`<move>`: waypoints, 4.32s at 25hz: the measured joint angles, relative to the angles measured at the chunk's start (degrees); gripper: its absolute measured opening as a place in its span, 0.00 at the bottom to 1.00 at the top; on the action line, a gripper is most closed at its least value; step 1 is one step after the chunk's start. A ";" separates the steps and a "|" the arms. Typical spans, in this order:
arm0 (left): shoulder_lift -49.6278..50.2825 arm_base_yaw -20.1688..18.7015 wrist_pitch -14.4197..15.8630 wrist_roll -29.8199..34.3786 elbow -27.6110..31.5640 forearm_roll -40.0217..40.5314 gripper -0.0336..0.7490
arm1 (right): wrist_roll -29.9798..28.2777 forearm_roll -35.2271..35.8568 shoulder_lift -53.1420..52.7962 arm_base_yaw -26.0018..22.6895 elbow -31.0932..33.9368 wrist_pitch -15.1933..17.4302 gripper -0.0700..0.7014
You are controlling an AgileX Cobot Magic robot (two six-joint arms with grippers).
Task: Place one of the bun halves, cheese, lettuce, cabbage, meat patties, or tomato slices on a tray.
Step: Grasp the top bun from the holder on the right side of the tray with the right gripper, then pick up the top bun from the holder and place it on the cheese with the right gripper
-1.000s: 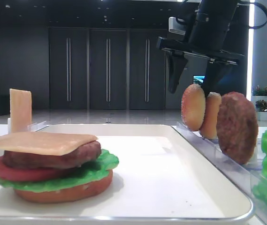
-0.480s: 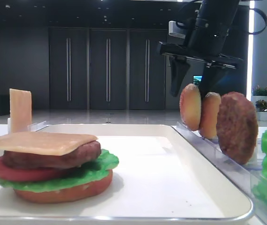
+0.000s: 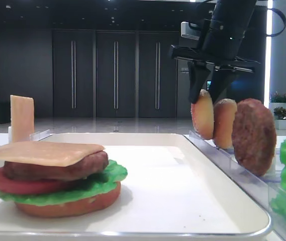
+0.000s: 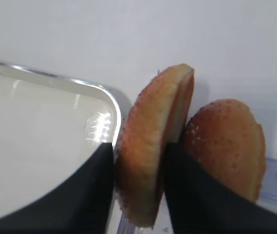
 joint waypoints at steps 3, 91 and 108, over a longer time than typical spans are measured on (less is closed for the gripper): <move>0.00 0.00 0.00 0.00 0.00 0.00 0.48 | 0.00 -0.61 0.00 0.00 0.00 0.00 0.34; 0.00 0.00 0.00 0.00 0.00 0.00 0.48 | -57.96 90.24 -35.61 15.35 49.73 3.01 0.31; 0.00 0.00 0.00 0.00 0.00 0.00 0.48 | -70.28 95.13 -20.76 15.35 50.02 4.51 0.31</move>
